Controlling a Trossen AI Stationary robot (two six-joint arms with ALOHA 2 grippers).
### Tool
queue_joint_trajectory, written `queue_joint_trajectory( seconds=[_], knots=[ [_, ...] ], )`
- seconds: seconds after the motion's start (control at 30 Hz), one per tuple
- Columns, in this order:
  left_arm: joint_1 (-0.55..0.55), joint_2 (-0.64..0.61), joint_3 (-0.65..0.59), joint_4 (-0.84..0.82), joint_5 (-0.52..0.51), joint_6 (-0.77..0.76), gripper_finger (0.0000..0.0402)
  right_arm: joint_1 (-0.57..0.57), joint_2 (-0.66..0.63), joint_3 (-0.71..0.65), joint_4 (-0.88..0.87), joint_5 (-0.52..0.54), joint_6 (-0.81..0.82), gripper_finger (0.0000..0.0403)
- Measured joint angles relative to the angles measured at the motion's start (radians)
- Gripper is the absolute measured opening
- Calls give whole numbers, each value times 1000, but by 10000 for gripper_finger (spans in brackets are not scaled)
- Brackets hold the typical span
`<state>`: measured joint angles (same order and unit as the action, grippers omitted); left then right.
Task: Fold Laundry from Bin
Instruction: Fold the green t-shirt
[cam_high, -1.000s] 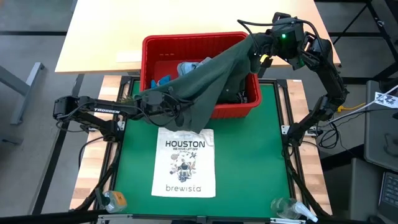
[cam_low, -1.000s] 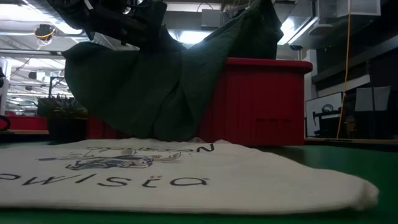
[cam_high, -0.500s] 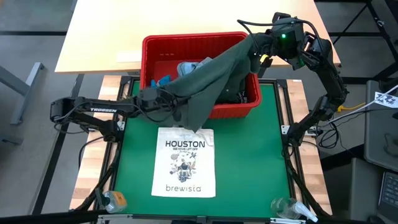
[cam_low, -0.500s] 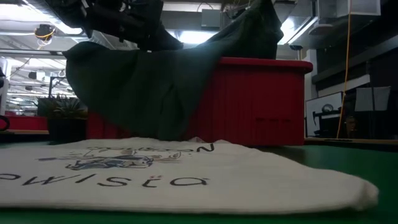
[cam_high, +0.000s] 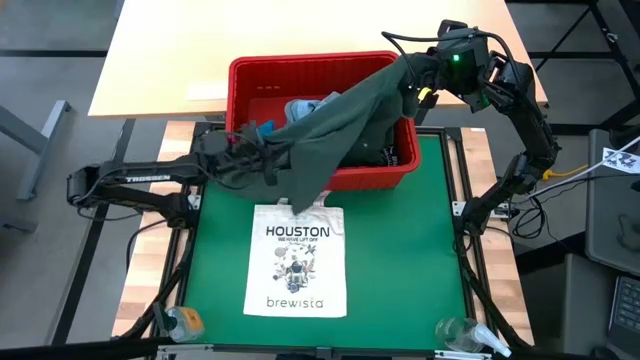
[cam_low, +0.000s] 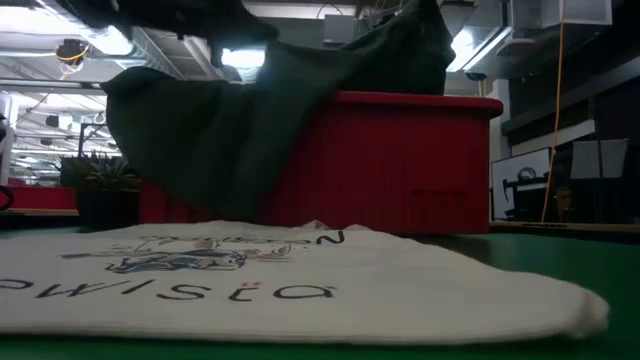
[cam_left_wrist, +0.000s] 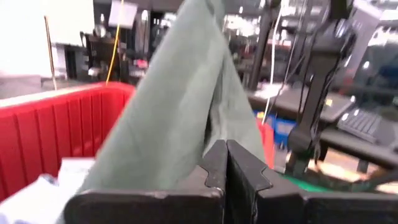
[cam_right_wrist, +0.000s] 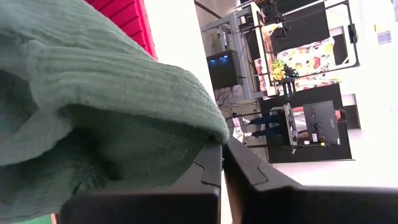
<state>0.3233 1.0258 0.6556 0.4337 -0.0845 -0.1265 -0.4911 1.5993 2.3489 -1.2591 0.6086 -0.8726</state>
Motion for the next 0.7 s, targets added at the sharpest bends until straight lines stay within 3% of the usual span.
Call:
queue_joint_trajectory(
  seconds=[0.13, 0.4, 0.6, 0.7],
  knots=[
    [0, -80, 0, -8, 4, -1, 0, 0, -1, 0, 0, -14, 0, 3],
    [-46, -200, 2, -223, 124, -81, 0, 1, -8, 0, -38, -198, 2, 3],
    [-151, -152, 2, -232, 154, -101, 0, 1, -8, 0, -53, -210, 3, 3],
    [-191, -100, 2, -193, 95, -83, 8, 1, -8, 0, -52, -210, 3, 3]
  ],
)
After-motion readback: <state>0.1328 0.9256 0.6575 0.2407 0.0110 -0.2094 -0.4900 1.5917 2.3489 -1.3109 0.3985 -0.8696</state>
